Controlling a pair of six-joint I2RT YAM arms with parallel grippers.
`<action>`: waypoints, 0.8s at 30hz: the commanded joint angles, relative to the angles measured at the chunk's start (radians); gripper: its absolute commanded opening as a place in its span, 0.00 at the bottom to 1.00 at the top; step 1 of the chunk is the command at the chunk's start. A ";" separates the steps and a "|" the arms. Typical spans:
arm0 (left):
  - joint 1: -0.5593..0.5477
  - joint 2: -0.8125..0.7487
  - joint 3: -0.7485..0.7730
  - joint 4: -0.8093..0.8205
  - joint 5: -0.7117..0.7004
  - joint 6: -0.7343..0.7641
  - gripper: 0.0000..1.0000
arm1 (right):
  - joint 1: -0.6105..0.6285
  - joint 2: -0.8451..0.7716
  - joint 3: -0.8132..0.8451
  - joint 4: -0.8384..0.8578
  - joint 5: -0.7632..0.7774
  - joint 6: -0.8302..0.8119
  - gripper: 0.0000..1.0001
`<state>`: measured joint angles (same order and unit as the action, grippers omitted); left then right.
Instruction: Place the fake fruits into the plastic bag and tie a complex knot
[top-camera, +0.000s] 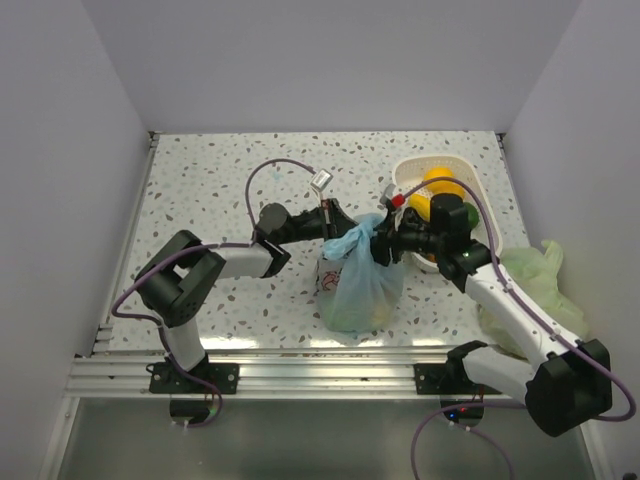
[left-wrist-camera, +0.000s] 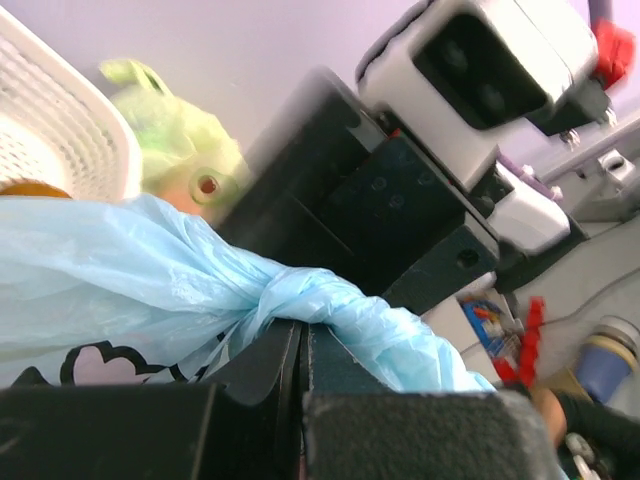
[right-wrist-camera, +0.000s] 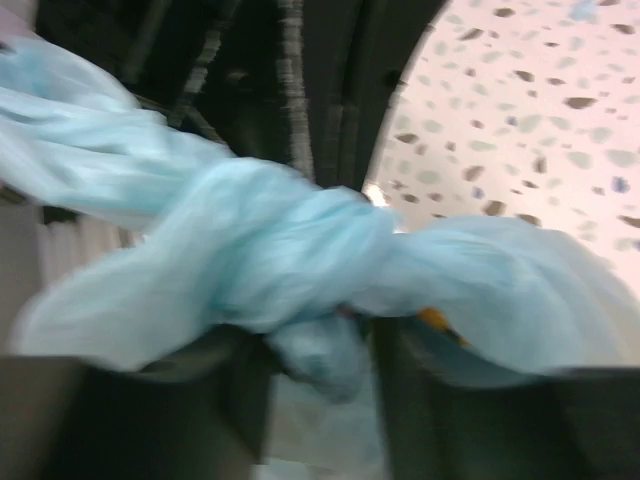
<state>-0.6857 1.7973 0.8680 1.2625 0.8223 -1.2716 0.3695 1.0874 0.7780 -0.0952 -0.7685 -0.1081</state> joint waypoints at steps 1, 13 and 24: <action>-0.011 0.001 -0.003 0.078 0.005 -0.017 0.00 | 0.003 0.000 0.007 0.152 0.020 0.042 0.34; 0.069 -0.055 -0.047 0.019 0.090 0.083 0.19 | 0.002 -0.041 0.056 -0.038 0.015 -0.073 0.00; 0.156 -0.187 -0.104 -0.239 0.172 0.331 0.36 | -0.003 -0.037 0.141 -0.235 -0.017 -0.179 0.00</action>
<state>-0.5575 1.6802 0.7700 1.1110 0.9493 -1.0733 0.3706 1.0721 0.8604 -0.2798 -0.7708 -0.2314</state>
